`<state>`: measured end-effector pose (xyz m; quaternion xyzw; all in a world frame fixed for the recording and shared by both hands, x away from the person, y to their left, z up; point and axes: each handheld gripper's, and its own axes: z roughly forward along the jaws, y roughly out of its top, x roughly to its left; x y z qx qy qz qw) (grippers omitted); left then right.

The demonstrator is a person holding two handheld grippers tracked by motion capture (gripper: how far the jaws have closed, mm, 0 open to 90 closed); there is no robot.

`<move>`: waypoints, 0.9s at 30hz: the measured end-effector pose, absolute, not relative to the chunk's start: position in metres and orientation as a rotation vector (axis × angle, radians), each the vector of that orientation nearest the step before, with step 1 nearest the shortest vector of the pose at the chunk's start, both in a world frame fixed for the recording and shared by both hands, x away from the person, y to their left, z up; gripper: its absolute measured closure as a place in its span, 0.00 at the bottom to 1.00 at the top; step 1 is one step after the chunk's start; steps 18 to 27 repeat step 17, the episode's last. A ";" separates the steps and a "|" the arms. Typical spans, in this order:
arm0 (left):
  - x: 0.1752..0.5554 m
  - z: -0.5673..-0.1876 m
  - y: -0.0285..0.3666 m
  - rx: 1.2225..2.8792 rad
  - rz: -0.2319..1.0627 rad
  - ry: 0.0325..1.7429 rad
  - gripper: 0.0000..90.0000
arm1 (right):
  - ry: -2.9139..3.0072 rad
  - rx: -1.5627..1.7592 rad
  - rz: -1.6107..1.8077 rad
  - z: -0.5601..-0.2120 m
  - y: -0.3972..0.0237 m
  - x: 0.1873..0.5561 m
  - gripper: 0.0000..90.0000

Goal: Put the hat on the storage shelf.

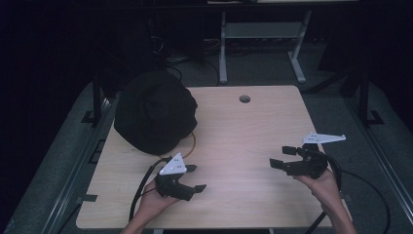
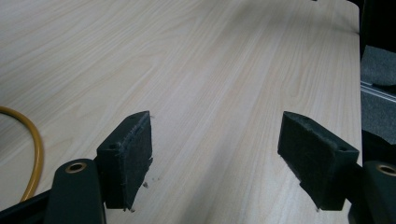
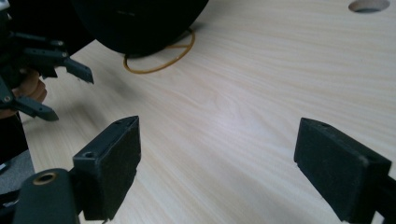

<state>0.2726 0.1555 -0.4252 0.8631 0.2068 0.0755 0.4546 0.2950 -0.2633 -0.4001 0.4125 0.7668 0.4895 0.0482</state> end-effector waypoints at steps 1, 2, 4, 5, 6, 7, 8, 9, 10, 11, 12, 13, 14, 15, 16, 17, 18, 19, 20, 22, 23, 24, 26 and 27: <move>0.273 -0.425 0.156 2.129 0.187 0.512 0.28 | 2.337 1.254 1.492 -0.401 -0.264 0.294 0.16; 0.273 -0.425 0.156 2.127 0.186 0.516 0.28 | 2.340 1.259 1.488 -0.403 -0.265 0.292 0.16; 0.273 -0.425 0.156 2.125 0.183 0.519 0.28 | 2.335 1.262 1.495 -0.405 -0.266 0.290 0.16; 0.273 -0.425 0.156 2.124 0.178 0.522 0.28 | 2.335 1.262 1.495 -0.405 -0.266 0.290 0.16; 0.273 -0.425 0.156 2.122 0.179 0.522 0.28 | 2.335 1.262 1.497 -0.407 -0.267 0.287 0.16; 0.273 -0.425 0.156 2.122 0.179 0.522 0.28 | 2.334 1.257 1.500 -0.408 -0.267 0.285 0.16; 0.273 -0.425 0.155 2.119 0.176 0.522 0.28 | 2.335 1.255 1.498 -0.408 -0.267 0.283 0.16; 0.273 -0.425 0.155 2.121 0.178 0.519 0.28 | 2.337 1.255 1.500 -0.409 -0.267 0.282 0.16; 0.272 -0.425 0.155 2.120 0.178 0.518 0.28 | 2.333 1.252 1.502 -0.410 -0.267 0.280 0.16; 0.272 -0.425 0.155 2.120 0.178 0.518 0.28 | 2.333 1.252 1.502 -0.410 -0.267 0.280 0.16; 0.272 -0.425 0.155 2.118 0.175 0.519 0.28 | 2.328 1.258 1.510 -0.412 -0.268 0.275 0.16; 0.272 -0.425 0.155 2.118 0.175 0.519 0.28 | 2.328 1.258 1.510 -0.412 -0.268 0.275 0.16; 0.272 -0.424 0.155 2.113 0.172 0.518 0.28 | 2.316 1.250 1.518 -0.413 -0.268 0.273 0.16; 0.271 -0.423 0.155 2.103 0.166 0.522 0.28 | 2.297 1.238 1.527 -0.414 -0.268 0.265 0.16; 0.271 -0.421 0.155 2.085 0.161 0.522 0.28 | 2.290 1.233 1.532 -0.415 -0.269 0.261 0.16; 0.271 -0.421 0.155 2.085 0.161 0.522 0.28 | 2.290 1.233 1.532 -0.415 -0.269 0.261 0.16; 0.271 -0.421 0.155 2.085 0.161 0.522 0.28 | 2.290 1.233 1.532 -0.415 -0.269 0.261 0.16; 0.271 -0.421 0.155 2.085 0.161 0.522 0.28 | 2.290 1.233 1.532 -0.415 -0.269 0.261 0.16; 0.271 -0.421 0.155 2.085 0.161 0.522 0.28 | 2.290 1.233 1.532 -0.415 -0.269 0.261 0.16; 0.271 -0.421 0.155 2.085 0.161 0.522 0.28 | 2.290 1.233 1.532 -0.415 -0.269 0.261 0.16; 0.271 -0.421 0.155 2.085 0.161 0.522 0.28 | 2.290 1.233 1.532 -0.415 -0.269 0.261 0.16; 0.271 -0.421 0.155 2.085 0.161 0.522 0.28 | 2.290 1.233 1.532 -0.415 -0.269 0.261 0.16; 0.271 -0.421 0.155 2.085 0.161 0.522 0.28 | 2.290 1.233 1.532 -0.415 -0.269 0.261 0.16; 0.271 -0.421 0.155 2.085 0.161 0.522 0.28 | 2.290 1.233 1.532 -0.415 -0.269 0.261 0.16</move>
